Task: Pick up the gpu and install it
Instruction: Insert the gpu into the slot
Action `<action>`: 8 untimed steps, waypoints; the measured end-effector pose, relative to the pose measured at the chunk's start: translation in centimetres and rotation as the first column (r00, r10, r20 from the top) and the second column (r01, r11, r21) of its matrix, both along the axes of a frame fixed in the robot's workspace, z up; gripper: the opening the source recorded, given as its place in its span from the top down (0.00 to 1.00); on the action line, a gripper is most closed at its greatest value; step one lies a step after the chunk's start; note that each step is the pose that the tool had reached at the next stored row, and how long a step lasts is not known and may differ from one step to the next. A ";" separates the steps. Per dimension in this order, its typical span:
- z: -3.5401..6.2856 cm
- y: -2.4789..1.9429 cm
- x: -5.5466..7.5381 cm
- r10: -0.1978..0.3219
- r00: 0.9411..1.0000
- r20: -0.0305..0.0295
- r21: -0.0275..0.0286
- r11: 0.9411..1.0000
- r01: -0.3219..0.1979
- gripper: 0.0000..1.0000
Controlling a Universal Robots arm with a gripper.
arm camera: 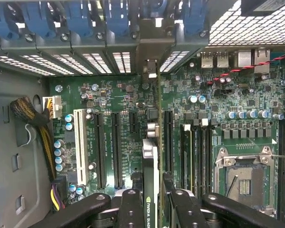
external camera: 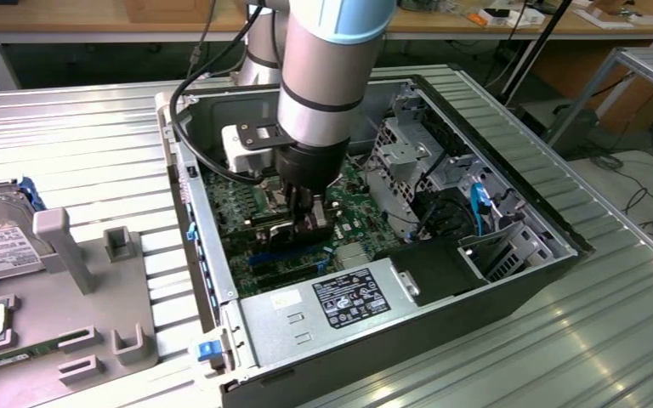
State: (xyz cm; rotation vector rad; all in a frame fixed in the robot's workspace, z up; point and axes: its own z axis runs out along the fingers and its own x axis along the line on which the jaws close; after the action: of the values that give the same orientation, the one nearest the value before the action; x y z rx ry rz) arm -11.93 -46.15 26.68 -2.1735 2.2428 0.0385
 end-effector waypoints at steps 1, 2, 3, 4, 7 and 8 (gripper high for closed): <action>0.00 -0.03 0.0 0.000 1.000 0.000 0.000 1.000 0.000 0.73; -0.03 -0.08 0.0 0.000 1.000 0.000 0.000 1.000 0.000 0.73; -0.10 -0.11 0.0 0.000 1.000 0.000 0.000 1.000 0.000 0.73; -0.19 -0.13 0.0 0.000 1.000 0.000 0.000 1.000 0.000 0.73; -0.31 -0.15 0.0 0.000 1.000 0.000 0.000 1.000 0.000 0.73; -0.32 -0.15 0.0 0.000 1.000 0.000 0.000 1.000 0.000 0.73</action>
State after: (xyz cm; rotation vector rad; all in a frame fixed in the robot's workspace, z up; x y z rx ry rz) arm -11.93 -46.30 26.36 -2.1735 2.2430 0.0385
